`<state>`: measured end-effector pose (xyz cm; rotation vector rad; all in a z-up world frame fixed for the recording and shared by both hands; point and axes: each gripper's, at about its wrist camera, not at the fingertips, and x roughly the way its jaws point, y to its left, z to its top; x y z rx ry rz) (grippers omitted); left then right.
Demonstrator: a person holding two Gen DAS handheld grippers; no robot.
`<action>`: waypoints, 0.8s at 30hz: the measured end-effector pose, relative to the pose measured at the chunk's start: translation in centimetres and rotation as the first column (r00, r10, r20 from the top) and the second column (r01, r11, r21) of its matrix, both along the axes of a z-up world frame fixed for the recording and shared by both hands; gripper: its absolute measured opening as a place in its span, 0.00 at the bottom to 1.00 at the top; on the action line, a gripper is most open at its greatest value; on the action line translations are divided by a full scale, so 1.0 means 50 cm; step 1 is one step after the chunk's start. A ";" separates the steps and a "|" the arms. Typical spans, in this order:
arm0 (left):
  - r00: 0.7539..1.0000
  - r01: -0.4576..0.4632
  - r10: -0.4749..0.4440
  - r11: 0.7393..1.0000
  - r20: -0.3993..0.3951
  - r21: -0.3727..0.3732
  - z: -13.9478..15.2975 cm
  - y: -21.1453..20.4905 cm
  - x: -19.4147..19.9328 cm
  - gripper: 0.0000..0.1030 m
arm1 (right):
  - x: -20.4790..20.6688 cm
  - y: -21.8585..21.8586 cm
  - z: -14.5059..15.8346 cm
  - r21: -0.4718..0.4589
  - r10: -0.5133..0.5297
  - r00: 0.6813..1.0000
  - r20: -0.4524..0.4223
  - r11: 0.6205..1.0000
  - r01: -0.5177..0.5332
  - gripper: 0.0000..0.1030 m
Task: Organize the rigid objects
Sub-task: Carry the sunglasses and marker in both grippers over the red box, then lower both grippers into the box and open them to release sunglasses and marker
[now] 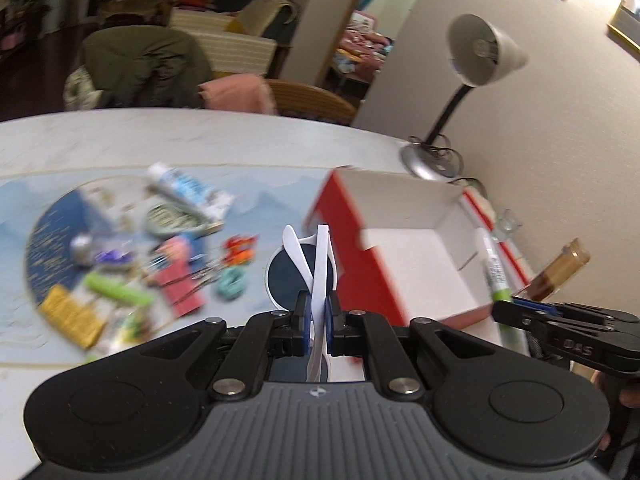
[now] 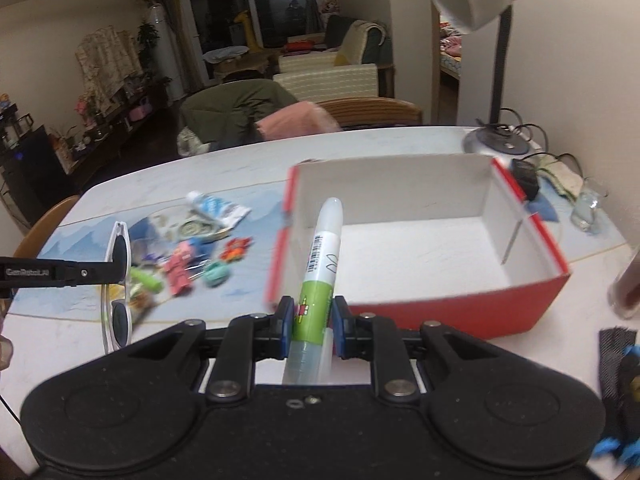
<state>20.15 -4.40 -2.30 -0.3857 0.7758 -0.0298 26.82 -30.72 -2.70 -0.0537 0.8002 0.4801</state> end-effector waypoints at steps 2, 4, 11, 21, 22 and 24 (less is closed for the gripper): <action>1.000 0.022 -0.022 1.000 0.008 0.002 0.015 -0.030 0.033 0.06 | 0.032 -0.020 -0.001 -0.013 -0.004 1.000 0.010 1.000 0.004 0.18; 0.999 0.043 -0.043 0.999 0.015 0.005 0.032 -0.060 0.066 0.06 | 0.063 -0.040 -0.004 -0.020 -0.008 1.000 0.012 1.000 0.008 0.18; 0.996 0.091 -0.091 0.996 0.013 0.015 0.061 -0.153 0.179 0.06 | 0.159 -0.087 -0.018 -0.043 0.011 1.000 0.010 0.999 -0.010 0.18; 0.988 0.106 -0.105 0.994 -0.109 0.003 -0.015 -0.240 0.339 0.06 | 0.254 -0.113 -0.081 -0.075 0.045 0.997 -0.055 0.996 -0.049 0.18; 0.986 0.109 -0.109 0.994 -0.126 -0.006 -0.026 -0.245 0.350 0.07 | 0.261 -0.113 -0.090 -0.078 0.052 0.997 -0.066 0.995 -0.057 0.18; 0.981 0.108 -0.109 0.994 -0.159 -0.009 -0.051 -0.261 0.379 0.07 | 0.273 -0.114 -0.108 -0.095 0.069 0.994 -0.083 0.992 -0.077 0.18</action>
